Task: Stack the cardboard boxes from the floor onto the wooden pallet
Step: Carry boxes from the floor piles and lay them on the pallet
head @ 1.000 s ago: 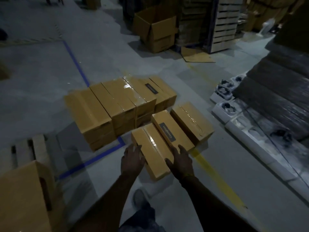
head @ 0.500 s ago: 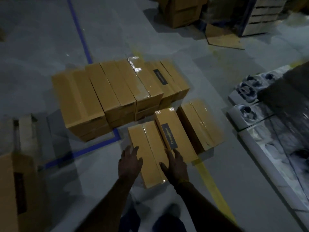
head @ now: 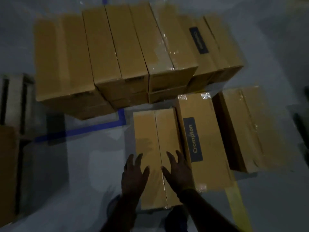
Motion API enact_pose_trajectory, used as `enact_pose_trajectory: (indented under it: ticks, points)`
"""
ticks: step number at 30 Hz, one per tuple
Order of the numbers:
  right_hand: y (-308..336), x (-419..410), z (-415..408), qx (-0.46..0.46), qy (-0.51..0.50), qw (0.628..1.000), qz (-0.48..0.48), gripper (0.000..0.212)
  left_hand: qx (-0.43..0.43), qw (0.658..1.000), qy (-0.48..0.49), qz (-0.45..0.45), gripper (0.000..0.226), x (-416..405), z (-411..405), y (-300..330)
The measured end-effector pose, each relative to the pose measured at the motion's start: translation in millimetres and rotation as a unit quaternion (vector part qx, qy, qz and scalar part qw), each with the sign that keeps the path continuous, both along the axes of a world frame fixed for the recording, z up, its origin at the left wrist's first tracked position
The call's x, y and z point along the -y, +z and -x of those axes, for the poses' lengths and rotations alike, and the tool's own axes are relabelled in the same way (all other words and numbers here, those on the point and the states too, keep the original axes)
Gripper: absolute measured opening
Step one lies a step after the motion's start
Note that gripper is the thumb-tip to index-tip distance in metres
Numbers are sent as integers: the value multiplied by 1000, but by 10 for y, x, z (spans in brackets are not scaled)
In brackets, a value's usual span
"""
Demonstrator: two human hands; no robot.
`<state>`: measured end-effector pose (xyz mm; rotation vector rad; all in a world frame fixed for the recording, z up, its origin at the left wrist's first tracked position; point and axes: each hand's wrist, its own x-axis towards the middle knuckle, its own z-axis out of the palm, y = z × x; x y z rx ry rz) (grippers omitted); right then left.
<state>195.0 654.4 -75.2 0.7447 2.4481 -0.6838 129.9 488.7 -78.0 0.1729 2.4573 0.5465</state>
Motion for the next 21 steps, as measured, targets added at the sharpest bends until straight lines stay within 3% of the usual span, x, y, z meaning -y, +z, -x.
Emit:
enact_pose_trajectory:
  ticks: [5,10,14,21]
  points:
    - [-1230,-313,142,9,38,999,-7,70,-31,999,-10,18,68,-324,30,-1211]
    - [-2049,-536,167,7,43,999,-33,73,19,996,-47,71,92,-477,123,-2124]
    - [-2373,-610,70,-3,14,1000,2,86,21,994,-51,90,102,-417,147,-2466]
    - [-2563,-583,3,-55,-110,987,101,85,-20,1000,-6,12,103,-319,85,-2622]
